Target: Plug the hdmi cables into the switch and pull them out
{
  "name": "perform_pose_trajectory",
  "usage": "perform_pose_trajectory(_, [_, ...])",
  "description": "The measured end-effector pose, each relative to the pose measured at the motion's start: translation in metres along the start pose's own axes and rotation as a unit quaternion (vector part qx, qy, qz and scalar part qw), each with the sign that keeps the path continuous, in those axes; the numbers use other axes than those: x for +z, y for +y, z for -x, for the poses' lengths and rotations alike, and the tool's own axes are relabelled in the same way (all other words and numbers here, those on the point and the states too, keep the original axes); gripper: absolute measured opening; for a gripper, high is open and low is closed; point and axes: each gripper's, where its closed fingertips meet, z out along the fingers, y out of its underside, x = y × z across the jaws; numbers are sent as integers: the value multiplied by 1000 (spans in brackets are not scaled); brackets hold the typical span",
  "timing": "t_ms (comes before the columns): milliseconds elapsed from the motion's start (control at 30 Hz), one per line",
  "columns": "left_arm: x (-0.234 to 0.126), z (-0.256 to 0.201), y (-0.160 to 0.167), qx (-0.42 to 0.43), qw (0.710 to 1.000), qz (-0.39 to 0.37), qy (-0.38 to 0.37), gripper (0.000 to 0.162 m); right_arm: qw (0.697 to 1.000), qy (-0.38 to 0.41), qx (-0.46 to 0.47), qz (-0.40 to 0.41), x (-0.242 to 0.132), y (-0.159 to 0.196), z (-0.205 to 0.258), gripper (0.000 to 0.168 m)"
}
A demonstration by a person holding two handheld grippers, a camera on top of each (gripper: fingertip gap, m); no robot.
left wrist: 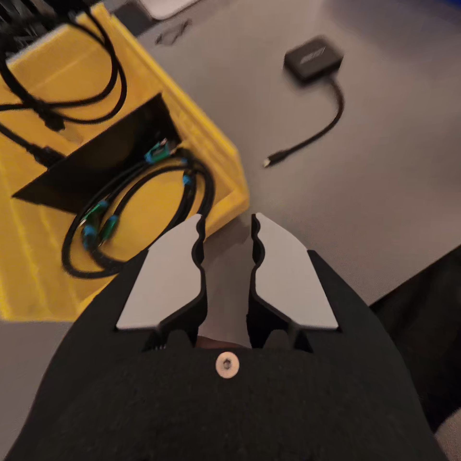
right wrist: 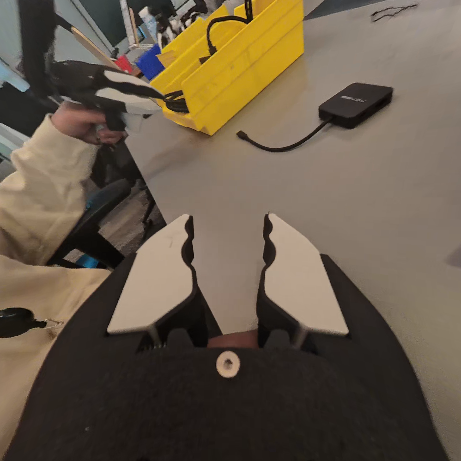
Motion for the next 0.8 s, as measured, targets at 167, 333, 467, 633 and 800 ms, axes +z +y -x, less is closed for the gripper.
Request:
perform_pose_trajectory(167, [2,43,13,68,994,62,59,34,1000,2,-14,7,10,-1,-4,53])
perform_pose_trajectory(333, [16,50,14,111,976,136,131,34,1000,-18,12,15,18,4,-2,51])
perform_pose_trajectory(467, [24,49,18,112,958,186,185,31,999,-18,21,20,16,10,-2,51])
perform_pose_trajectory(633, [29,47,20,107,945,220,219,6,1000,-7,26,13,6,12,-5,50])
perform_pose_trajectory(800, [14,57,2,110,954,185,207,6,999,0,36,0,-1,10,-8,49])
